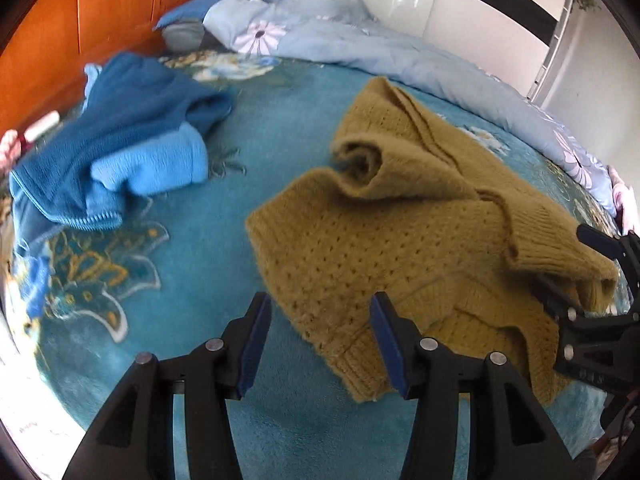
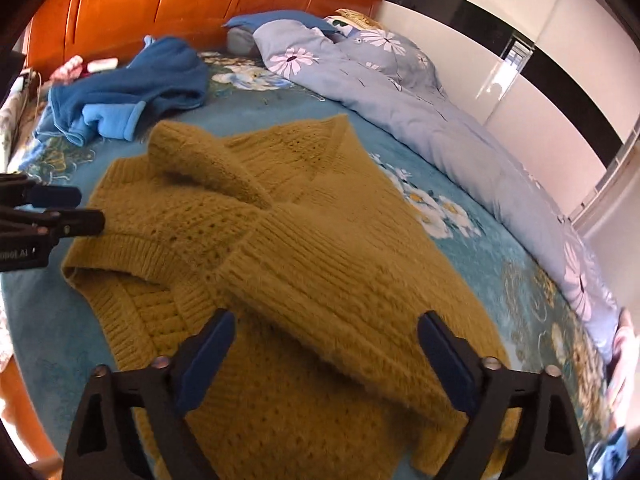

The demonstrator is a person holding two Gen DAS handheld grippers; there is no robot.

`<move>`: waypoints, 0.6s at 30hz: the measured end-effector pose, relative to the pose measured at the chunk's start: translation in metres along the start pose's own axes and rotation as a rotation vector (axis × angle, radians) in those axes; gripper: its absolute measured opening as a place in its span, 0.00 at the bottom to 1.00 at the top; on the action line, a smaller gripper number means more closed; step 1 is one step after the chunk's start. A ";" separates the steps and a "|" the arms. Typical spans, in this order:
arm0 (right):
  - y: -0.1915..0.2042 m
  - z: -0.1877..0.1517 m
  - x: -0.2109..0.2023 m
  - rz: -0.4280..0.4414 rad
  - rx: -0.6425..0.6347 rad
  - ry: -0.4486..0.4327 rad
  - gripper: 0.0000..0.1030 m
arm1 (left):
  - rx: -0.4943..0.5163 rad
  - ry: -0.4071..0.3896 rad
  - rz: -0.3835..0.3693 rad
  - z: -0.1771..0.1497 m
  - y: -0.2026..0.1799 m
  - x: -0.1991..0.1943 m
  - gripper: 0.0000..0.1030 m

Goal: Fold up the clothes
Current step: 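Grasp the vest's bunched fabric with the right gripper and pull it flat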

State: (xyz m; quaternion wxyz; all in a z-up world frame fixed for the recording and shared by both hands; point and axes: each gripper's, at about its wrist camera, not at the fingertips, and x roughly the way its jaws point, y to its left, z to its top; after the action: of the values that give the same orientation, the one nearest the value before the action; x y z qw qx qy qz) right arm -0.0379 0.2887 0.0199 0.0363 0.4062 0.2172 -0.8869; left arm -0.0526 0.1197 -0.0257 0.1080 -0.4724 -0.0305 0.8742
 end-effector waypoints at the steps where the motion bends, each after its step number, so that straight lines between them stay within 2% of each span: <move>1: 0.000 0.003 0.001 -0.001 -0.002 0.004 0.80 | -0.004 -0.001 -0.001 -0.001 0.001 0.000 0.52; 4: -0.007 0.010 -0.001 0.015 0.012 0.002 0.67 | -0.014 -0.005 0.003 -0.004 0.005 0.000 0.52; 6: -0.013 0.015 -0.003 0.028 0.030 -0.003 0.54 | -0.038 -0.008 -0.008 -0.004 0.009 0.001 0.53; 8: -0.020 0.017 -0.007 0.049 0.061 -0.007 0.46 | -0.067 -0.013 -0.014 -0.004 0.013 0.003 0.62; 9: -0.024 0.018 -0.009 0.051 0.075 -0.008 0.38 | -0.082 -0.016 -0.016 -0.003 0.016 0.004 0.63; 11: -0.031 0.021 -0.010 0.049 0.107 -0.011 0.27 | -0.096 -0.024 -0.026 -0.003 0.019 0.006 0.63; 13: -0.042 0.023 -0.010 0.046 0.149 -0.008 0.21 | -0.099 -0.013 -0.027 -0.003 0.020 0.008 0.64; 15: -0.054 0.024 -0.009 0.040 0.190 -0.005 0.09 | -0.110 -0.006 -0.034 -0.005 0.022 0.010 0.64; 18: -0.081 0.019 -0.005 0.033 0.271 0.015 0.02 | -0.123 -0.006 -0.037 -0.005 0.022 0.010 0.64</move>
State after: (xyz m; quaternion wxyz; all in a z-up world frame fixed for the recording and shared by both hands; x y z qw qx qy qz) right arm -0.0672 0.3531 0.0631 -0.0063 0.4177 0.0888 -0.9042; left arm -0.0576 0.0999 -0.0404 0.0946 -0.4747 -0.0932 0.8701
